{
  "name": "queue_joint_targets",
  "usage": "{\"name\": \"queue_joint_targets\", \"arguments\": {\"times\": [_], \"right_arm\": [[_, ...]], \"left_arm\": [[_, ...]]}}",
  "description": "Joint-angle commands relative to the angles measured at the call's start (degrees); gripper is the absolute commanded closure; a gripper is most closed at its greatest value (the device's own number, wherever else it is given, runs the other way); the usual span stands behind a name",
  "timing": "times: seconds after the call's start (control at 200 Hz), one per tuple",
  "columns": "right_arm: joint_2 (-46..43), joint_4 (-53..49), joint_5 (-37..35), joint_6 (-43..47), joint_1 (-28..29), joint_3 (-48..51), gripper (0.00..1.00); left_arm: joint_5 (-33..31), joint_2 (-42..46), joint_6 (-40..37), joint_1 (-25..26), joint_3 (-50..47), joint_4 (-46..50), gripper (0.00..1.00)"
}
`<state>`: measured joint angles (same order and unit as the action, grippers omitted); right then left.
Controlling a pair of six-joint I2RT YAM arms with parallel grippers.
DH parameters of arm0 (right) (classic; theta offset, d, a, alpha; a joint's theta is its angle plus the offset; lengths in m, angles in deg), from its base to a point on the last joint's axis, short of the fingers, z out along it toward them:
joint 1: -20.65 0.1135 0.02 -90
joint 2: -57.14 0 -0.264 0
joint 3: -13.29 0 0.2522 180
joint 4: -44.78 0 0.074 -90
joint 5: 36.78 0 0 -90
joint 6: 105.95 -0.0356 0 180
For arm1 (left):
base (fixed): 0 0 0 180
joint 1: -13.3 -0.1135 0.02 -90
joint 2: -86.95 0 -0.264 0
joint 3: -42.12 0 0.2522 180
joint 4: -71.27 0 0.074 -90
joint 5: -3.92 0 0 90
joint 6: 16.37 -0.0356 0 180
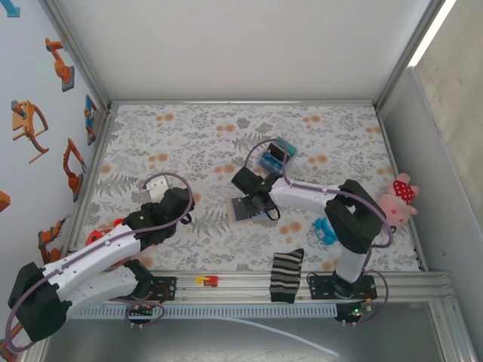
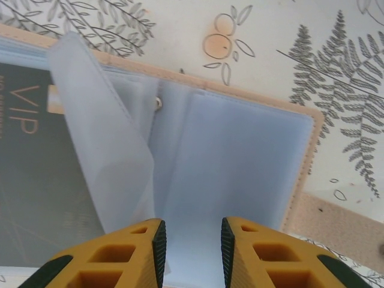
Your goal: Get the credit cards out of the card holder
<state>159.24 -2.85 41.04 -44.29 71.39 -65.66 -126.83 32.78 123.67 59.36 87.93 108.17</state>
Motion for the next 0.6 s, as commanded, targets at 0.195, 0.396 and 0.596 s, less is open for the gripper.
{"name": "queue_joint_targets", "arguments": {"times": [0.195,0.396,0.596], "right_arm": [[-4.76,-1.21,-2.38,-3.03,-1.94,3.34,0.69],[-7.90,-0.43,-2.40,-4.13,-3.20,5.72,0.70],[-9.11,0.66,-1.52,-4.53,-3.72,6.66,0.70]], "left_arm": [[6.93,-9.24,-4.13,0.01,4.44,-5.32,0.03],[9.57,-17.69,-5.93,1.27,6.86,-8.59,0.03],[9.46,-29.82,-8.29,3.94,12.07,-11.76,0.03]]}}
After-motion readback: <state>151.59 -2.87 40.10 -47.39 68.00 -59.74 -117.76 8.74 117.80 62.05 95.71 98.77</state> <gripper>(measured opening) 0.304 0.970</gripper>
